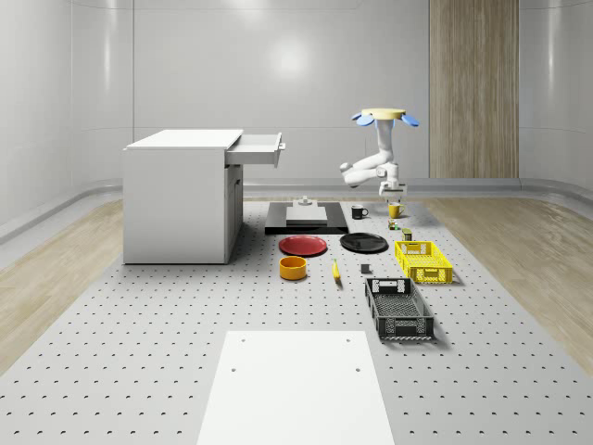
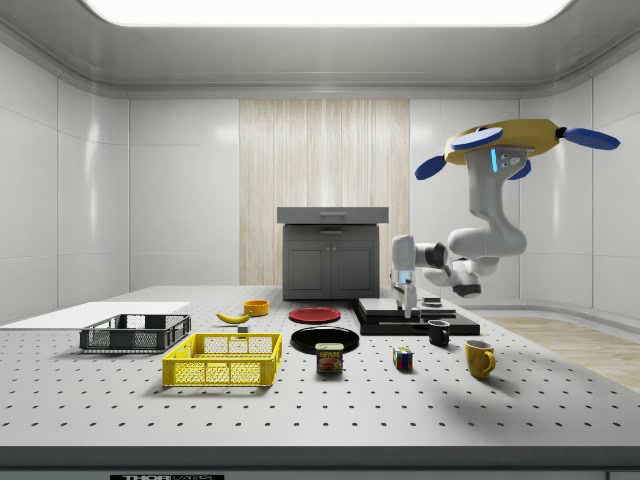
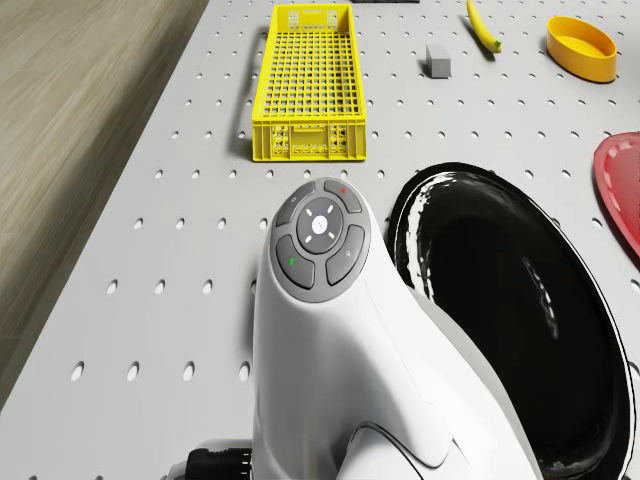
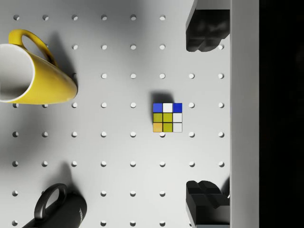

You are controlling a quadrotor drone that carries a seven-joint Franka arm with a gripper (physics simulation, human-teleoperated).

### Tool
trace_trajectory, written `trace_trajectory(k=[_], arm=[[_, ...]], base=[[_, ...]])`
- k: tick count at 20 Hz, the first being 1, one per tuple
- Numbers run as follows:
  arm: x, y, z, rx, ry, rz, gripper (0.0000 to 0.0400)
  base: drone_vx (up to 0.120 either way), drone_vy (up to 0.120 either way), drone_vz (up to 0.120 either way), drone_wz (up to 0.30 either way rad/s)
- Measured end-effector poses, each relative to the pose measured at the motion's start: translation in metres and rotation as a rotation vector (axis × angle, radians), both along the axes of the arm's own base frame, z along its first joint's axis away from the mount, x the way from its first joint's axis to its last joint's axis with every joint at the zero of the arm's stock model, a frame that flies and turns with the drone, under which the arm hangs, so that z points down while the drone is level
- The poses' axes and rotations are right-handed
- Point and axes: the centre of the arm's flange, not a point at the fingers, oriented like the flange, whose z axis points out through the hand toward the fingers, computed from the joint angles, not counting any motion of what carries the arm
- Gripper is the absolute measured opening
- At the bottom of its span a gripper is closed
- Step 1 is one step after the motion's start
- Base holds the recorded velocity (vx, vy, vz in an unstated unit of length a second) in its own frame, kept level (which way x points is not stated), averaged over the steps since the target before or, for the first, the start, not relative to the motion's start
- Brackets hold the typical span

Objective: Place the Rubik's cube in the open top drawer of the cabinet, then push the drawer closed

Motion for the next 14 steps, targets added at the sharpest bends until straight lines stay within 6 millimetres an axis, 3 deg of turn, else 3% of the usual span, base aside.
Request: trace_trajectory(k=[14], arm=[[0.0,-0.0002,0.0,-0.003,0.0,0.0,0.04]], base=[[0.009,-0.009,-0.12,0.0]])
